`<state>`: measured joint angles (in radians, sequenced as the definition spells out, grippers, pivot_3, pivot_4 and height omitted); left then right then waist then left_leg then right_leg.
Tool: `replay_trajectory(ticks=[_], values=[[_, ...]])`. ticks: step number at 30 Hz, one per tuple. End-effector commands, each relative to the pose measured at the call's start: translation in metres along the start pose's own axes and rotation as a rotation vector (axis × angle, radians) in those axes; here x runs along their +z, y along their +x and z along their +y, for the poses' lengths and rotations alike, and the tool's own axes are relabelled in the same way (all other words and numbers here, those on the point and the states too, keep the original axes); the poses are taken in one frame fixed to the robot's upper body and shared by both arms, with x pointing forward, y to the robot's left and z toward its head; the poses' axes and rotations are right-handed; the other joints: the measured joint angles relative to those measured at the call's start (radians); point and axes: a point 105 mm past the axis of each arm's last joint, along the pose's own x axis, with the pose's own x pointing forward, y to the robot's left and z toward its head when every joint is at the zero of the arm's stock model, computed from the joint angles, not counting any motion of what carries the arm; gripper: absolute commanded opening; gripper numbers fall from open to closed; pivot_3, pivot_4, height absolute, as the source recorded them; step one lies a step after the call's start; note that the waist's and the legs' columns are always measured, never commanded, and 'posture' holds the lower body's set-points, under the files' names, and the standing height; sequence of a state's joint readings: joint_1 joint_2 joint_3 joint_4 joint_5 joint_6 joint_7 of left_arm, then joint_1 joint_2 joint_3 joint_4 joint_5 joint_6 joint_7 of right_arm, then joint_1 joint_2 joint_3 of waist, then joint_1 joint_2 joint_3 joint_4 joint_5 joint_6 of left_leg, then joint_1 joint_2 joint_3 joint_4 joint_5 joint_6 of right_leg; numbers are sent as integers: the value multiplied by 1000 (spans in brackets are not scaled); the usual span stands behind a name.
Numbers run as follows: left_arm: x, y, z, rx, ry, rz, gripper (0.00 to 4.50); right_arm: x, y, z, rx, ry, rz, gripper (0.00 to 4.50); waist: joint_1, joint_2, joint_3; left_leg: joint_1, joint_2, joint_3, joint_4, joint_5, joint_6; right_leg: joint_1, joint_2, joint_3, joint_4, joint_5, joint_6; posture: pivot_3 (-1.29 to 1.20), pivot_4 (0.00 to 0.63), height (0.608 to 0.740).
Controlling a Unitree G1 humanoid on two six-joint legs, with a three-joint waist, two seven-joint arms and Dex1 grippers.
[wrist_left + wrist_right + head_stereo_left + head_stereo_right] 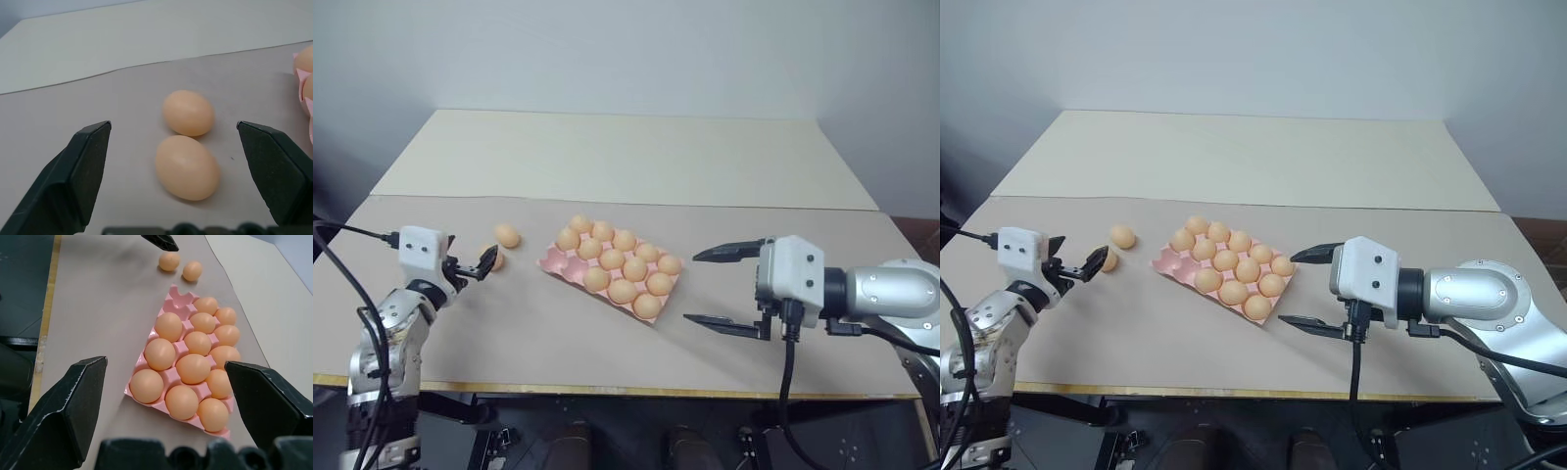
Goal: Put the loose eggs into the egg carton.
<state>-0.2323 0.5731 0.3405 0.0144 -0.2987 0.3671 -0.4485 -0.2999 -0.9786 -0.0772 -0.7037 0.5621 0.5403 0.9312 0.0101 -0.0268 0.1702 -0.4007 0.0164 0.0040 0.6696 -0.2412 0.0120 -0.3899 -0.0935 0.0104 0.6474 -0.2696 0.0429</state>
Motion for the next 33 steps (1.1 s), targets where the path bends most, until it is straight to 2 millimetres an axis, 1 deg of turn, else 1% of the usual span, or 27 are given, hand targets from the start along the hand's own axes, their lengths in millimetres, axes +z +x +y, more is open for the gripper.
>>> replay_trajectory(ticks=[1, 5, 11, 14, 16, 17, 20, 25, 26, 28, 32, 33], values=[[7, 6, 2, 3, 15, -28, 4475, 7, -8, -5, -44, -46, 17, 4500, -1, 0, 0, 0, 0, 0, 0, 0, 0, 0, 0, 0, 0, 0, 0, 0, 150, 740], [-5, 17, 4, 16, 11, 20, 4475, 7, -9, -4, -49, -44, 25, 4500, 0, 0, 0, 0, 0, 0, 0, 0, 0, 0, 0, 0, 0, 0, 0, 0, 150, 740], [-16, 31, -9, -19, 3, 51, 4475, 8, -9, -3, -52, -46, 29, 4500, 0, 0, 0, -1, -1, 0, 0, 0, 0, 0, 0, 0, 0, 0, 0, 0, 150, 740], [-21, 34, -14, -31, -8, 72, 4475, 9, -9, -4, -55, -48, 27, 4500, 0, 0, 0, -1, -1, 0, 0, 0, 0, -1, 0, -1, 0, 0, 0, 0, 150, 740], [-24, 34, -15, -32, -28, 99, 4475, 9, -9, -4, -57, -47, 27, 4500, -1, 0, 0, -1, -1, 0, 0, 0, 0, -1, 0, 0, 0, 0, 0, 0, 150, 740], [-26, 34, -14, -26, -11, 108, 4475, 9, -9, -4, -58, -48, 28, 4500, -1, 0, 0, -1, -1, 0, 0, 0, 0, -1, 0, 0, 0, 0, 0, 0, 150, 740], [-28, 33, -10, -6, 8, 112, 3874, 9, -8, -4, -59, -48, 29, 4500, -1, 0, 0, -1, -1, 0, 0, 0, 0, -1, 0, 0, 0, 0, 0, 0, 150, 740], [-23, 30, -9, -5, 20, 93, 2259, 8, -8, -4, -65, -47, 31, 4500, 0, 0, 0, -1, -1, 0, 0, 0, 0, -1, 0, 0, 0, 0, 0, 0, 150, 740], [-23, 29, -8, 0, 22, 92, 2007, 8, -7, -4, -65, -47, 31, 4500, 0, 0, 0, -1, 0, 0, 0, 0, 0, -1, 0, 0, 0, 0, 0, 0, 150, 740], [-22, 28, -7, 4, 44, 92, 1815, 7, -7, -4, -65, -45, 30, 4500, 0, 0, 0, -1, 0, 0, 0, 0, 0, -1, 0, 0, 0, 0, 0, 0, 150, 740], [-19, 22, -6, 5, 60, 88, 1815, 7, -7, -4, -67, -47, 31, 4500, -1, 0, 0, -1, 0, 0, 0, 0, 0, -1, 0, 0, 0, 0, 0, 0, 150, 740], [-15, 16, -7, -14, 71, 80, 1815, 7, -7, -4, -68, -47, 34, 4500, -1, 0, 0, -1, 0, 0, 0, 0, 0, -1, 0, 0, 0, 0, 0, 0, 150, 740]])
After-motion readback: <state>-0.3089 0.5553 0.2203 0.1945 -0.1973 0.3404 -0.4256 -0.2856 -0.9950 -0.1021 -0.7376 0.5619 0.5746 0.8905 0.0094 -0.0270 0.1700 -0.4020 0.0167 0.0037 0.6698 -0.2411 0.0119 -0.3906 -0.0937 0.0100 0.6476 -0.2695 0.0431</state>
